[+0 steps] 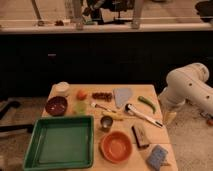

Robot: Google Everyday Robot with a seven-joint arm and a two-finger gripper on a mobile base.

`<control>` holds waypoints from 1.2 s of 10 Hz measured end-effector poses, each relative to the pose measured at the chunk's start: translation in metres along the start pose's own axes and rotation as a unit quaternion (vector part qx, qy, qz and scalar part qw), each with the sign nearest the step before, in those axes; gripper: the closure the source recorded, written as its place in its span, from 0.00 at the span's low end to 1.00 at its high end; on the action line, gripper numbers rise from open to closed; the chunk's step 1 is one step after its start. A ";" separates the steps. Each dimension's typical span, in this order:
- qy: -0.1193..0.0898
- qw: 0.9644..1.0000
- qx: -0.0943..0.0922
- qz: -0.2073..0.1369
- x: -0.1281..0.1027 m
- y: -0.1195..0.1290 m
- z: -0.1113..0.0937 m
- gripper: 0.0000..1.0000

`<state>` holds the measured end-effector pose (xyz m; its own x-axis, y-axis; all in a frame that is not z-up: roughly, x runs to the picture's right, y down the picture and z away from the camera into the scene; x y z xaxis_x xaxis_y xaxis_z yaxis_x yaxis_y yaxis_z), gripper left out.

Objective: Place apple in plastic cup

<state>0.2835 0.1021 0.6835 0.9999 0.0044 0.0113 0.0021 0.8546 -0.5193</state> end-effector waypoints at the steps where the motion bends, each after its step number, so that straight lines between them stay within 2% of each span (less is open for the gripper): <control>1: -0.013 0.999 0.008 -0.037 -0.003 -0.009 -0.001 0.20; 3: -0.038 0.992 0.013 -0.122 -0.025 -0.035 0.001 0.20; 4: -0.046 0.986 0.012 -0.161 -0.040 -0.046 0.003 0.20; 6: -0.045 0.974 0.009 -0.221 -0.063 -0.053 0.007 0.20; 7: -0.035 0.966 0.009 -0.257 -0.077 -0.056 0.011 0.20; 8: -0.034 0.961 0.009 -0.274 -0.087 -0.058 0.013 0.20; 10: -0.025 0.954 0.010 -0.297 -0.096 -0.059 0.016 0.20; 12: -0.023 0.954 0.010 -0.298 -0.097 -0.060 0.016 0.20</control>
<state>0.1866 0.0591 0.7272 0.8191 -0.4638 0.3376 0.5703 0.7221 -0.3917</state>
